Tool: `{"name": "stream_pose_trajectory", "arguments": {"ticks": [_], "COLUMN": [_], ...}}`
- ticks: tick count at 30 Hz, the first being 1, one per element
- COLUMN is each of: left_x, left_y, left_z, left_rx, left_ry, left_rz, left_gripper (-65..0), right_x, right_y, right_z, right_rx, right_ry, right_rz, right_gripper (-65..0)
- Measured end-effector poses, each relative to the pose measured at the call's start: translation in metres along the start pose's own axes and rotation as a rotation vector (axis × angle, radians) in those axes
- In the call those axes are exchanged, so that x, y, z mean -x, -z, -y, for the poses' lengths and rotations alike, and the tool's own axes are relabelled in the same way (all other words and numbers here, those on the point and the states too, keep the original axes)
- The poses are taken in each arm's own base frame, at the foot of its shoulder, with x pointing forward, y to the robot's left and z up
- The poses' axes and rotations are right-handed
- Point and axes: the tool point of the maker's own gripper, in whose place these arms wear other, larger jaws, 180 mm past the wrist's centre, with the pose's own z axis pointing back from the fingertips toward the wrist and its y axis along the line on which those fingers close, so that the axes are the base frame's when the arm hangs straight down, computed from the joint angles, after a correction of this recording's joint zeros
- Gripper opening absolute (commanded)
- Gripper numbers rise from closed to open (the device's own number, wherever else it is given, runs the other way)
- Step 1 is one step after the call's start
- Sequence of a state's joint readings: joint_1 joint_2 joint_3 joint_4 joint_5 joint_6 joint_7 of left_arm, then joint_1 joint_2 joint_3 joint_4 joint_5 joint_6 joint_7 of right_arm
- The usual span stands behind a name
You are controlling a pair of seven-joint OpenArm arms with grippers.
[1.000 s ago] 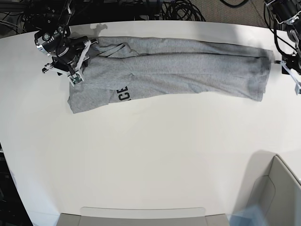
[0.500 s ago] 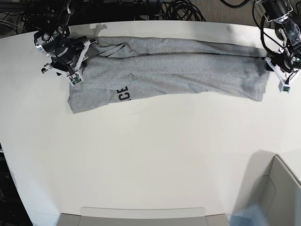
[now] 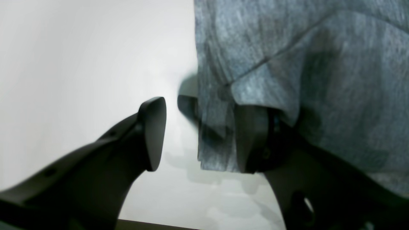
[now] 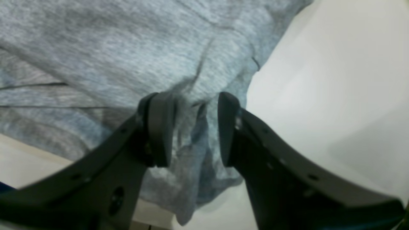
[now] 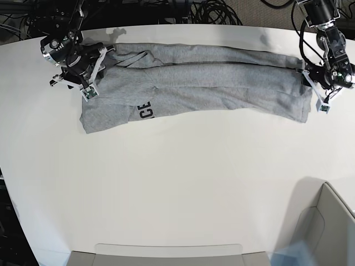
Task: Fold the T-shirt properly
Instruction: 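Open the left gripper and release the shirt end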
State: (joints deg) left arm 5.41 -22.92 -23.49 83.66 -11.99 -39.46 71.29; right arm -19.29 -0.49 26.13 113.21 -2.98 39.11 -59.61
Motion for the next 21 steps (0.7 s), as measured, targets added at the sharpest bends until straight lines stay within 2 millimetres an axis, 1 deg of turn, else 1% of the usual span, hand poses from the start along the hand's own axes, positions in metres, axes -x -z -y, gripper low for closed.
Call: {"name": "stream_pose_trajectory", "arguments": {"ticks": [2,3,5,8,10,11,14,15,18,21], "left_x": [0.000,0.000,-0.001,-0.001,0.005,0.009,-0.005,-0.006,-0.002,-0.002], "left_y": [0.001,0.001,0.001,0.003,0.010,0.015,0.027,0.030,0.038,0.038], "left_z": [0.002,0.002,0.005,0.010,0.009,0.005,-0.016,-0.027,-0.055,-0.070], "left_rx": [0.004,0.005,0.012,0.038,0.056,0.072,0.102,0.109,0.136,0.129], "left_ry": [-0.001,0.001,0.001,-0.002,-0.015,-0.033,-0.111,-0.153,-0.290,-0.326], "left_rz": [0.000,0.001,0.004,0.011,-0.014,-0.018,0.044,0.059,0.107,0.138], "left_gripper": [-32.5,-35.0,-44.5,-64.7,-65.0,-65.0,-65.0,-65.0,-65.0,-65.0], "right_x": [0.000,0.001,0.001,0.003,0.002,0.002,0.005,0.002,0.001,0.002], "right_y": [0.000,0.000,0.001,0.000,0.000,0.000,0.001,0.001,0.001,0.001], "right_z": [0.001,0.000,0.000,0.001,0.001,0.001,0.002,0.002,0.001,0.001], "right_rx": [0.003,0.001,0.000,0.003,0.002,0.002,0.006,0.003,0.000,0.001], "right_ry": [-0.001,0.000,0.001,0.003,0.004,0.003,0.002,0.003,0.002,0.003], "right_rz": [-0.003,-0.003,-0.005,-0.008,-0.007,-0.006,-0.018,-0.009,-0.004,-0.006], "right_gripper": [-41.5,-41.5,-41.5,-41.5,-41.5,-41.5,-41.5,-41.5,-41.5,-41.5]}}
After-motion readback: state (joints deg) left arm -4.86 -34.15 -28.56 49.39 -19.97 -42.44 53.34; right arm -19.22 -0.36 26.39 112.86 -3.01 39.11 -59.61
